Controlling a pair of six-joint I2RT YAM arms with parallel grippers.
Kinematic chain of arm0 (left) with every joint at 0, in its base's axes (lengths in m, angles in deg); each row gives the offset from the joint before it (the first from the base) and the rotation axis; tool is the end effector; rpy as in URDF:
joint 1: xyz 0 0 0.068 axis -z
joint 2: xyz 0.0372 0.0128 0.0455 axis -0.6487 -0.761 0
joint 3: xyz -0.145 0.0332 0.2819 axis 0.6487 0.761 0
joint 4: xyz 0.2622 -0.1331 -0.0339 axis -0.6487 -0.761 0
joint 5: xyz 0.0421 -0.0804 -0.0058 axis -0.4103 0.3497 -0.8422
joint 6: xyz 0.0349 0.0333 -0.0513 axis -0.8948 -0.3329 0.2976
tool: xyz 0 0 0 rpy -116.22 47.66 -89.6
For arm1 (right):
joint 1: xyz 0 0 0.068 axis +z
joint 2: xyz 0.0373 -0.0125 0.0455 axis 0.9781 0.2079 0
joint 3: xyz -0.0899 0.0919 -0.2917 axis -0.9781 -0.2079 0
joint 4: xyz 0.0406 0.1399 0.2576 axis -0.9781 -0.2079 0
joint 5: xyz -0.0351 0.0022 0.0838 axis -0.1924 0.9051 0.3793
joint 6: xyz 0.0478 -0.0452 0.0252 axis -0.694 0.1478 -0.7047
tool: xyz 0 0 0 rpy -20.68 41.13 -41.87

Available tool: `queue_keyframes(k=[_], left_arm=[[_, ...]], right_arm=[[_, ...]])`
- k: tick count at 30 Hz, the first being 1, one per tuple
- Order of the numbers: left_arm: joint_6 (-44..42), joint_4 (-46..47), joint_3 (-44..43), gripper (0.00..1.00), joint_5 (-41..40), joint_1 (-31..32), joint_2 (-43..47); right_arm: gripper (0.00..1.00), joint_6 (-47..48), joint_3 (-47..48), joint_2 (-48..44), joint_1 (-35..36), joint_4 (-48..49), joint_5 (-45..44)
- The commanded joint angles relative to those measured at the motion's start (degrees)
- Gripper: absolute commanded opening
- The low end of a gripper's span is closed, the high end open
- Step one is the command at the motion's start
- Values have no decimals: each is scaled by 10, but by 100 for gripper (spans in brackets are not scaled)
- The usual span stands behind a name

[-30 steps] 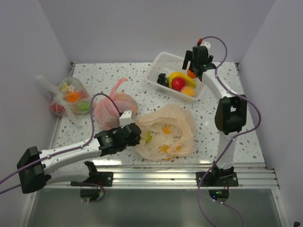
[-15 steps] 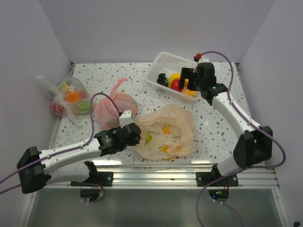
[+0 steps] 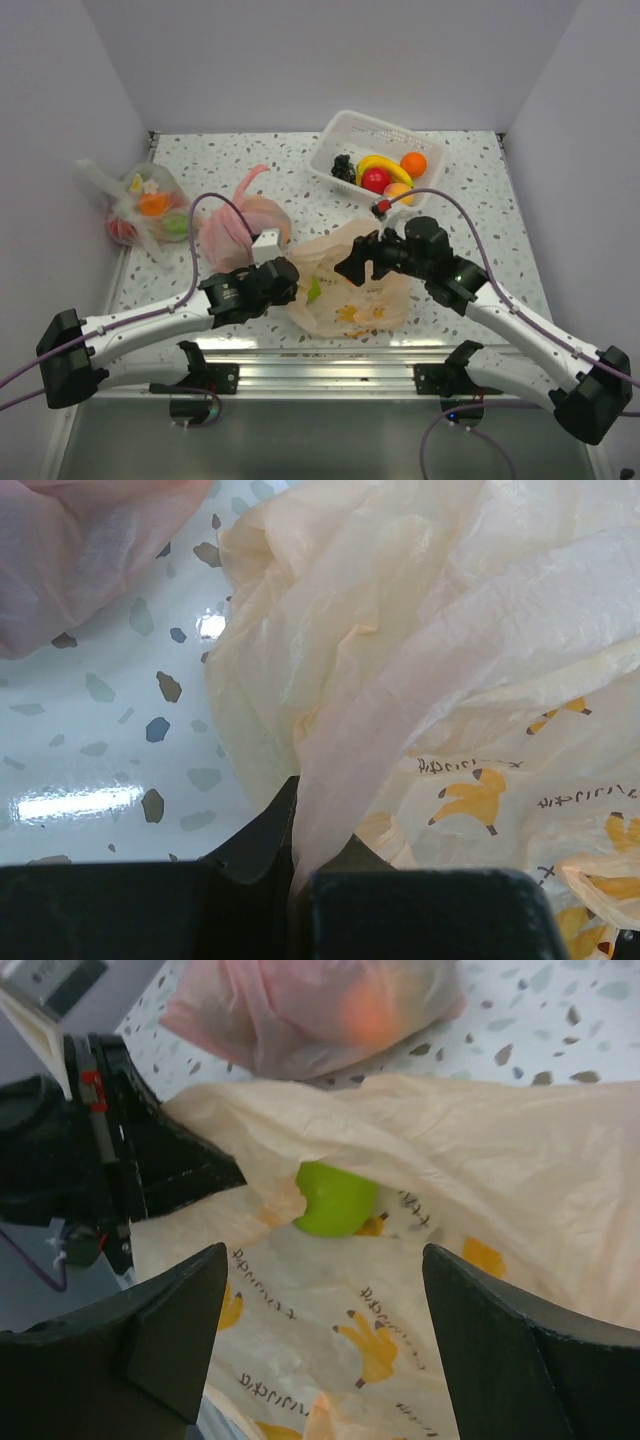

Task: Untie the knot of the plastic bag and take out the fruit

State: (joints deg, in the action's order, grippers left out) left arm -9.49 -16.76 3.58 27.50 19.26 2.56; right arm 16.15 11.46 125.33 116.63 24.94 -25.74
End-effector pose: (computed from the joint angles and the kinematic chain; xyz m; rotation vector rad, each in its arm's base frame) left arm 0.1452 -0.1933 0.2543 -0.1798 2.3388 -0.4063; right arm 0.1887 0.1695 0.3370 -0.5142 1.9763 0.9053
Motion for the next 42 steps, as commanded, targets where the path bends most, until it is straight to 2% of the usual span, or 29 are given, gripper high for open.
queue_keyframes(k=[1,7,13,19,24,29,34,42], left_arm=[[-8,0,-24,1,-18,2,-5],[-11,-15,-42,0,-15,2,-6],[-14,-29,-64,1,-19,3,-8],[-35,-16,-113,0,16,13,-41],[-21,-24,-111,0,16,29,-58],[9,-18,-60,0,9,29,-32],[14,-13,-46,1,12,29,-35],[11,4,-45,4,11,29,-45]], right_arm=[[81,-32,-63,13,42,72,18],[81,-71,-148,96,58,221,-1],[83,-105,-176,191,65,343,-16],[88,-126,-196,242,68,451,-16],[93,-126,-210,252,71,458,-58],[99,-131,-234,228,71,463,-130],[99,-137,-226,234,72,464,-157],[99,-178,-229,248,78,520,-237]])
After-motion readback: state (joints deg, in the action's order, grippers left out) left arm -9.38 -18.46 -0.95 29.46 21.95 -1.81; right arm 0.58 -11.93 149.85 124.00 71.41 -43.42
